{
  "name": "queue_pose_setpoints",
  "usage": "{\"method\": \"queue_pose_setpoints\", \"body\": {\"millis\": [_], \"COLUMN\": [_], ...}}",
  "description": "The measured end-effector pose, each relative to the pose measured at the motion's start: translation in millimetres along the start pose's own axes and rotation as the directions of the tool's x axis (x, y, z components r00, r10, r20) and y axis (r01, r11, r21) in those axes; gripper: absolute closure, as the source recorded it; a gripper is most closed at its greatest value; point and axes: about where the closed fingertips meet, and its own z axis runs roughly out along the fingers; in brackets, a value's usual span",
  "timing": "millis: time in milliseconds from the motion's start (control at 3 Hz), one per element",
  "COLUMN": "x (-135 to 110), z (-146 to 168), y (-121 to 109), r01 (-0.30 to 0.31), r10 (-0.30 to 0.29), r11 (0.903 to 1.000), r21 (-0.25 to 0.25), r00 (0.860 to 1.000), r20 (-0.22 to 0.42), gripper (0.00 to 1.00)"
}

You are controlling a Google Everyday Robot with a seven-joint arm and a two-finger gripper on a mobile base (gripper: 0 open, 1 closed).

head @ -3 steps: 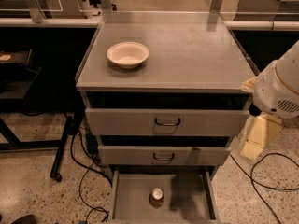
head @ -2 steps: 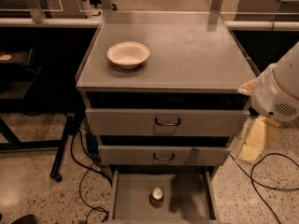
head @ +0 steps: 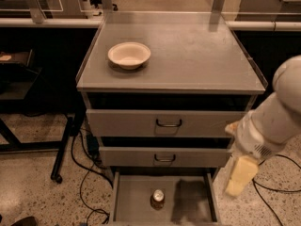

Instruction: Pick orange can from bottom drawer and place on counter

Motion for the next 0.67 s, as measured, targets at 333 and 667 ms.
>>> {"method": "queue_pose_setpoints", "body": {"millis": [333,667], "x": [26,31], "z": [76,91], "y": [16,18], "r01": [-0.047,-0.056], "r10": [0.047,0.056], "r11": [0.9912,0.9864], "r21": [-0.123,-0.154], "r00": [0.999,0.998], "r20": [-0.004,-0.004], "gripper": [0.00,0.00]}}
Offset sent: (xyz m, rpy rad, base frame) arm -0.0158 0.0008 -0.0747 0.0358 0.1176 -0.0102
